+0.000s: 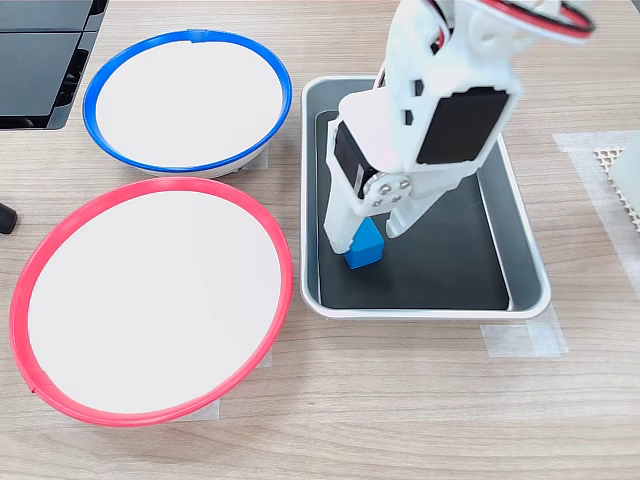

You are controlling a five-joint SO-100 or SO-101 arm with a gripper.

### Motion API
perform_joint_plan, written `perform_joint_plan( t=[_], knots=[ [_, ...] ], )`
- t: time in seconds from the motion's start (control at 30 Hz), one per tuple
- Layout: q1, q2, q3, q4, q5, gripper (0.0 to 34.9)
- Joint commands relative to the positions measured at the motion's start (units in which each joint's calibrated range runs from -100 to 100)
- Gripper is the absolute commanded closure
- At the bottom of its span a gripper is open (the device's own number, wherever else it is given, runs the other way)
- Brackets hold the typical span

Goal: Move a blue block from tray to blue dish

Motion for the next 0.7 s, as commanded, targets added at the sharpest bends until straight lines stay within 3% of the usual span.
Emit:
perform_joint_plan(
  t=[0.0, 0.03, 0.13, 0.27, 0.37, 0.47, 0.67],
  knots=[
    [-0.97, 0.55, -1.57, -1.18, 0.24, 26.7],
    [-1.16, 0.64, -1.75, -1.34, 0.39, 33.8],
    [-1.54, -1.49, -1.93, 0.89, 0.73, 34.7],
    [-1.35, -9.08, -4.21, 9.88, 1.42, 34.7],
    [4.30, -14.12, -12.31, 14.92, 0.05, 34.8],
    [10.51, -12.50, -18.50, 12.94, -1.66, 34.8],
    [19.92, -0.47, -24.97, -1.67, -3.27, 34.7]
  ],
)
